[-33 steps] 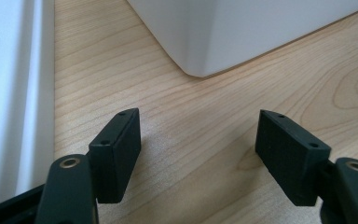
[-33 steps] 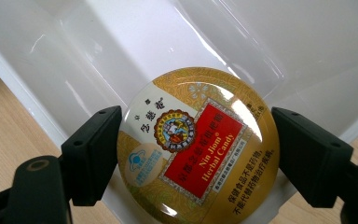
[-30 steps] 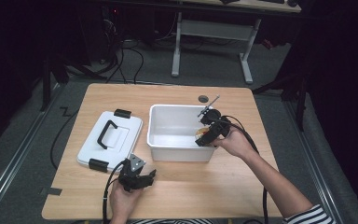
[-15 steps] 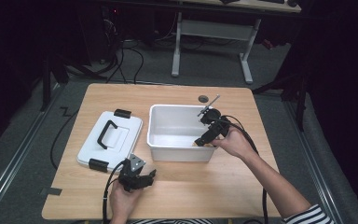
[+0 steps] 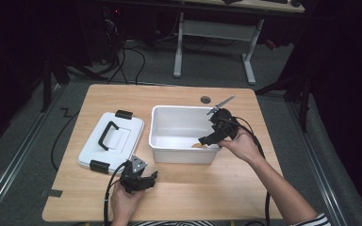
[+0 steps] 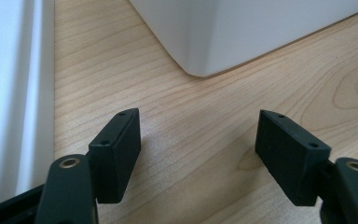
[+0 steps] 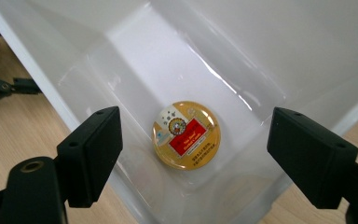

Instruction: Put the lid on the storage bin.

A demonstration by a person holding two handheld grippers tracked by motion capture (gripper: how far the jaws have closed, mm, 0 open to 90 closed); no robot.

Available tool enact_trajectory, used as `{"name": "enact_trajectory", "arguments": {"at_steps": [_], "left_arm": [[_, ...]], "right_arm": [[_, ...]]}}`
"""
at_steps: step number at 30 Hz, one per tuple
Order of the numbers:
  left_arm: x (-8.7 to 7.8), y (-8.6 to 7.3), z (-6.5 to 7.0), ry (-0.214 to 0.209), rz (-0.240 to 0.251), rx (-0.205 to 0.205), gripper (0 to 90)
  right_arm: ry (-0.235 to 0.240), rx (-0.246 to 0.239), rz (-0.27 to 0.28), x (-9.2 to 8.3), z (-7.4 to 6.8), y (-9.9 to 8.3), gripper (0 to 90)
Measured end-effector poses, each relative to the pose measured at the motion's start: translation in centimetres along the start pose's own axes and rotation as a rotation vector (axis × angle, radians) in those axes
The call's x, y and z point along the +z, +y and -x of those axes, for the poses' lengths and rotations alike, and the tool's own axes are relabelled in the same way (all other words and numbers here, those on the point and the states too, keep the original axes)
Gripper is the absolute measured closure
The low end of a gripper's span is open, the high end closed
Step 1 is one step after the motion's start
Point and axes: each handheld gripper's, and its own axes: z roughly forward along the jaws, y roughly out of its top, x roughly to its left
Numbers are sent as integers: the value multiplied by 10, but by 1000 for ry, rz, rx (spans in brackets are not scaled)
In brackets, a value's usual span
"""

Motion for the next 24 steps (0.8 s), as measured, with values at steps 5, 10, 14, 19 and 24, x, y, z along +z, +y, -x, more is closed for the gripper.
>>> {"name": "enact_trajectory", "arguments": {"at_steps": [5,10,14,19,24], "left_arm": [[0,0,0,1,0,1,317],[0,0,0,2,0,2,317],[0,0,0,2,-1,2,317],[0,0,1,4,0,4,316],[0,0,1,5,0,5,315]], "right_arm": [[0,35,99,-17,5,-10,210],[-34,68,188,-31,11,-24,285],[-59,96,232,-37,15,-35,308],[-78,126,261,-43,20,-47,316],[-89,152,291,-51,23,-57,328]]}}
